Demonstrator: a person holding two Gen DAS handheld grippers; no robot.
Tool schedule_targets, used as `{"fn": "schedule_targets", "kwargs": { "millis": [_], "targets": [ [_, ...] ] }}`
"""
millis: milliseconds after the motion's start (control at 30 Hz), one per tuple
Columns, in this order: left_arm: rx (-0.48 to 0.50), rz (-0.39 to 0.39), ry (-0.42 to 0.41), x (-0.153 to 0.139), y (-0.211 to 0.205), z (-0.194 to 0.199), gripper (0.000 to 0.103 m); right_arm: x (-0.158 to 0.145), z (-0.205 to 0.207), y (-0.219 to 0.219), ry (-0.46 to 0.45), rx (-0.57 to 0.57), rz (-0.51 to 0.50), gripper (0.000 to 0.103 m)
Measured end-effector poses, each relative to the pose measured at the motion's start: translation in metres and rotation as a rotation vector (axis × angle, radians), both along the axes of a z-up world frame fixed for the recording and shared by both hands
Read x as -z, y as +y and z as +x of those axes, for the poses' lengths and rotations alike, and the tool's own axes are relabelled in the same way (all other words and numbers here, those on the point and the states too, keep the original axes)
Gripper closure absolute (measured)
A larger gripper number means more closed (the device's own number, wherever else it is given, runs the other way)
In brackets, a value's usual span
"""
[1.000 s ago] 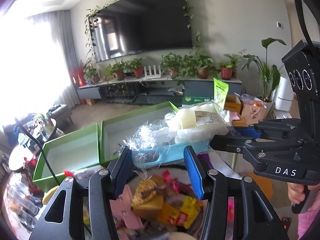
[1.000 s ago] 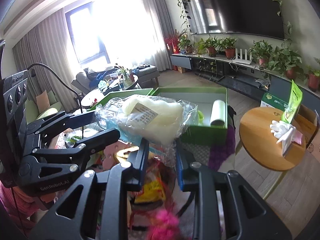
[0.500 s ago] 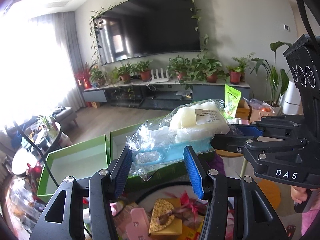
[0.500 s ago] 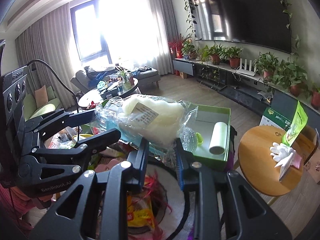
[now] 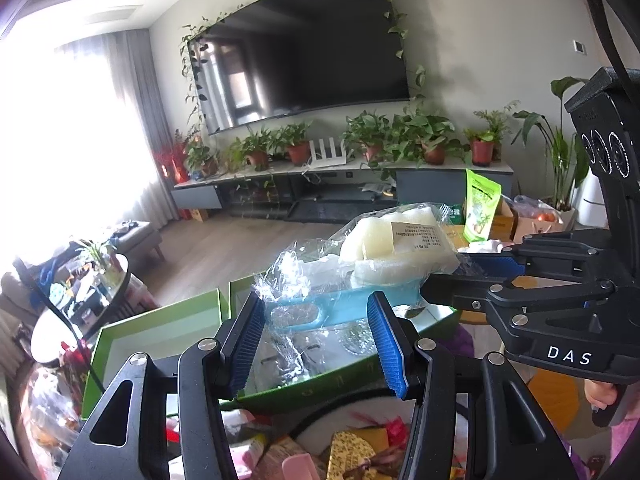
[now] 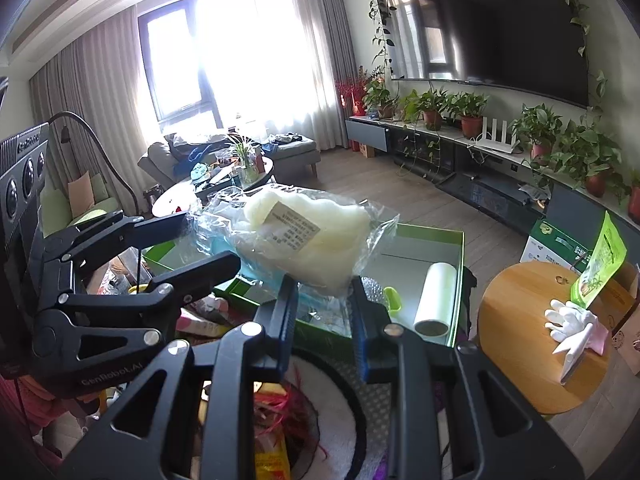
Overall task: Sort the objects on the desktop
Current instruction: 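Carry the bag of cotton pads over the green-rimmed box lid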
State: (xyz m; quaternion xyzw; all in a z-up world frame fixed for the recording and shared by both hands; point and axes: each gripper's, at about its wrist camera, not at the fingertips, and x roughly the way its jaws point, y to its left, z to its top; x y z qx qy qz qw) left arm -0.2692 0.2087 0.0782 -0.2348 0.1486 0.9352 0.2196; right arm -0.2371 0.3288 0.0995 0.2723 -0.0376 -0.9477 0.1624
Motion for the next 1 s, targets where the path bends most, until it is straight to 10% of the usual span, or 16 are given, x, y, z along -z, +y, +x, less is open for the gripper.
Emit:
{"fn": "schedule_targets", "kwargs": {
  "millis": [1000],
  "targets": [
    [-0.018, -0.055, -0.007, 0.017, 0.013, -0.049, 0.050, 0.016, -0.055, 0.007, -0.038, 0.001, 0.005, 0.077]
  ]
}}
